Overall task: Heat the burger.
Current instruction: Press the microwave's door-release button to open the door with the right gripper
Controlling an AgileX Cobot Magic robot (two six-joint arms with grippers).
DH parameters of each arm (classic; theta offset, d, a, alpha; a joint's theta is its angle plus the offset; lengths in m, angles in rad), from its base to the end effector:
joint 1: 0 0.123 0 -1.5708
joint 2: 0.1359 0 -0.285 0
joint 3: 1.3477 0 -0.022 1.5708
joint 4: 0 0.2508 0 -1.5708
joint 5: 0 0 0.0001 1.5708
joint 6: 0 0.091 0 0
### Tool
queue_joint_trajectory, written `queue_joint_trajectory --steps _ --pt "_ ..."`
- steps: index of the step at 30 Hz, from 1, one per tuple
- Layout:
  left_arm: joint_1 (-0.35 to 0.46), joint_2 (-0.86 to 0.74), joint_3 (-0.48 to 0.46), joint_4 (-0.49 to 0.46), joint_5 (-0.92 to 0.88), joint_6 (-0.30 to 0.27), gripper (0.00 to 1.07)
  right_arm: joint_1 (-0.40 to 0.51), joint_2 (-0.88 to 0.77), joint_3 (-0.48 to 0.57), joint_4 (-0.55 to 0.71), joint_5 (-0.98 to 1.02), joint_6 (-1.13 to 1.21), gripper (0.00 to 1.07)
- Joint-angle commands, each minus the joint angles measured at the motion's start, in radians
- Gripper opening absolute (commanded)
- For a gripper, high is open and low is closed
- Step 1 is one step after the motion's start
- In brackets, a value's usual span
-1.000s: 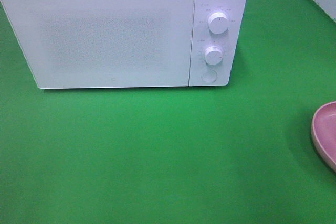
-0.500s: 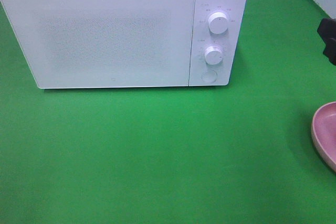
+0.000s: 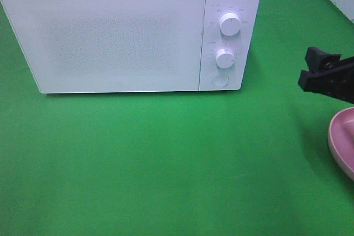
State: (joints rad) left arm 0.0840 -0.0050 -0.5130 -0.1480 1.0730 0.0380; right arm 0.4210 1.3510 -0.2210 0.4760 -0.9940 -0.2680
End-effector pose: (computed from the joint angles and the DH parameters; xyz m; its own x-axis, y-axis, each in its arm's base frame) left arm -0.0071 -0.0124 0.2806 -0.4460 -0.0705 -0.8922 0.0176 0.9960 -0.0874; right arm 0.2014 0.0519 0.1926 -0.0948 -0.0363 -0.9948 -0.0281 0.9990 -0.0338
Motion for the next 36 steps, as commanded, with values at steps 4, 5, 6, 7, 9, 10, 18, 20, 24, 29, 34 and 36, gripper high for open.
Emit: queue_joint_trajectory --steps 4,5,6,7,9,10,18,20,24,29,34,36 --pt "0.002 -0.017 -0.001 -0.007 -0.008 0.001 1.0 0.14 0.075 0.002 0.118 -0.113 -0.026 0.73" --pt "0.002 -0.017 -0.001 -0.007 -0.008 0.001 1.0 0.14 0.075 0.002 0.118 -0.113 -0.026 0.73" --pt "0.002 -0.017 -0.001 -0.007 -0.008 0.001 1.0 0.188 0.106 0.002 0.163 -0.157 -0.026 0.73" --pt "0.002 -0.017 -0.001 -0.007 -0.008 0.001 1.0 0.188 0.106 0.002 0.163 -0.157 -0.026 0.73" --pt "0.002 -0.017 -0.001 -0.007 -0.008 0.001 1.0 0.238 0.129 0.001 0.211 -0.196 -0.026 0.73" --pt "0.002 -0.017 -0.001 -0.007 -0.008 0.001 1.0 0.286 0.15 0.001 0.264 -0.228 -0.026 0.73" --pt "0.002 -0.017 -0.001 -0.007 -0.008 0.001 1.0 0.426 0.196 0.001 0.355 -0.287 -0.007 0.73" --pt "0.002 -0.017 -0.001 -0.007 -0.008 0.001 1.0 0.459 0.2 -0.001 0.378 -0.291 -0.007 0.73" --pt "0.002 -0.017 -0.001 -0.007 -0.008 0.001 1.0 0.504 0.2 -0.035 0.423 -0.275 -0.012 0.73" --pt "0.002 -0.017 -0.001 -0.007 -0.008 0.001 1.0 0.504 0.2 -0.052 0.42 -0.265 -0.011 0.73" --pt "0.002 -0.017 -0.001 -0.007 -0.008 0.001 1.0 0.504 0.2 -0.057 0.417 -0.228 0.006 0.71" --pt "0.002 -0.017 -0.001 -0.007 -0.008 0.001 1.0 0.504 0.2 -0.057 0.417 -0.212 0.027 0.69"
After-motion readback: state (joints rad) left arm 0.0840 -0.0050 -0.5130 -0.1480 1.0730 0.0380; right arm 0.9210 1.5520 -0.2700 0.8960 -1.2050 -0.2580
